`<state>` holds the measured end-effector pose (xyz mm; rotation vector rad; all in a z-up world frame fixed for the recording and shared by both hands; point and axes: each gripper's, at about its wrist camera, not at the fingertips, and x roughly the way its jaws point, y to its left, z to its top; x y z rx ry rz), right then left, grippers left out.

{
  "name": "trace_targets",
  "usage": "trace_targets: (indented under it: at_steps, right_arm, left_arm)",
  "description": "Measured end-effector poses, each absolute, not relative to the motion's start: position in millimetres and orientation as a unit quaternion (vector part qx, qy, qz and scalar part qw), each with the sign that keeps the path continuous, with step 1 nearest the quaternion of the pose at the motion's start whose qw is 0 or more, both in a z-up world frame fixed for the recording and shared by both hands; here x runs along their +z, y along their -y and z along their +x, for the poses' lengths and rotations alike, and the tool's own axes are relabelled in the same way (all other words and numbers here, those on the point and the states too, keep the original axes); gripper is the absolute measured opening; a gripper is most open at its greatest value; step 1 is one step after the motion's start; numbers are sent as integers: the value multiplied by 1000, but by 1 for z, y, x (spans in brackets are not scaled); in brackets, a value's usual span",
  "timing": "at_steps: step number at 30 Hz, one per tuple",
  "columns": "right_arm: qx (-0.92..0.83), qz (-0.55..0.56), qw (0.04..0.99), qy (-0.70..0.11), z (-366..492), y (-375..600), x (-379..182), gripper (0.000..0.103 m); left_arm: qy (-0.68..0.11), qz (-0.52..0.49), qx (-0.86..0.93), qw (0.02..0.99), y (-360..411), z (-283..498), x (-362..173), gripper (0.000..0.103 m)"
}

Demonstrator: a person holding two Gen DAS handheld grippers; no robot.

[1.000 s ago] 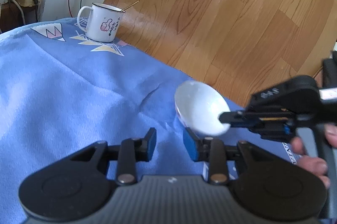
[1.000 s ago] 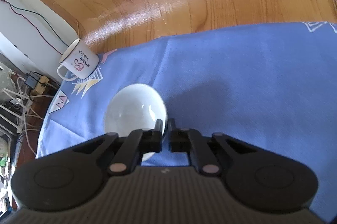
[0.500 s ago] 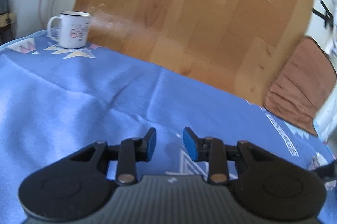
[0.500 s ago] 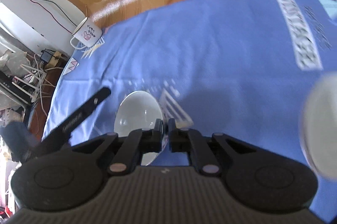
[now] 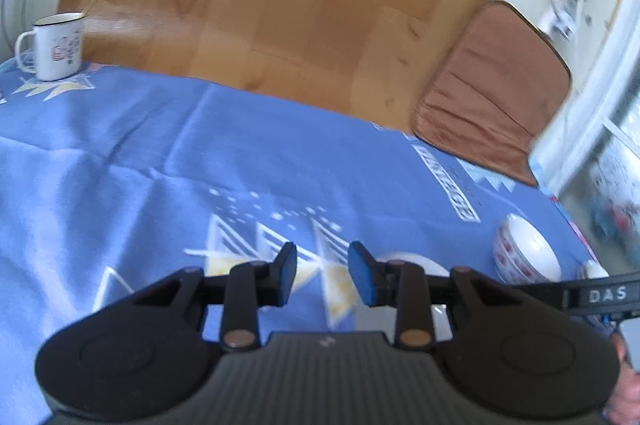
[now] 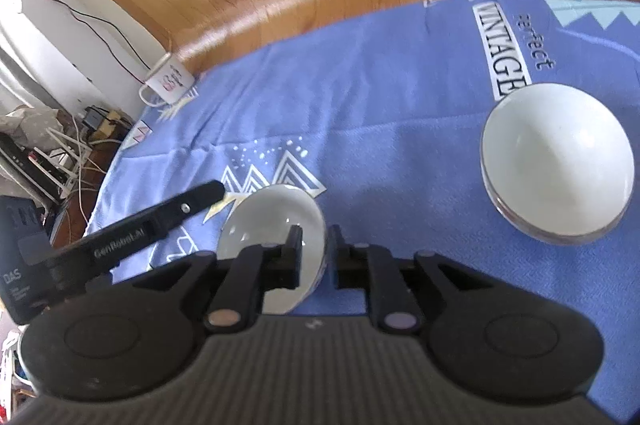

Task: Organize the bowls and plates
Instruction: 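Carry the bowl with the right gripper to the nested bowls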

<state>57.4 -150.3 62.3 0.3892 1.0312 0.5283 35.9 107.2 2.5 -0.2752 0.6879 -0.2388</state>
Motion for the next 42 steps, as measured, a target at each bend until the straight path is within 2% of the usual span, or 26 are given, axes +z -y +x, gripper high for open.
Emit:
trace_targets:
  at_steps: [12,17,21,34,38,42]
  right_arm:
    - [236,132,872,-408,24,156,53,22]
    - [238,132,874,-401,24,155,50,22]
    - [239,135,875,-398,23,156,49,26]
    - [243,128,882,-383,20,152,52,27]
    - [242,128,885,-377,19,151,53,38]
    - [241,128,888,-370,17,151,57,38]
  left_arm:
    - [-370,-69,-98,921,-74,32,-5,29]
    - [-379,-52,-85,920,-68,33,-9,29]
    - [-380,-40,-78,921,-62,34,-9,29]
    - [-383,-27,-70,921,-54,35,-9,29]
    - [-382,-31,-72,921,-56,35,-8,29]
    - [-380,-35,-75,921,-57,34,-6,29]
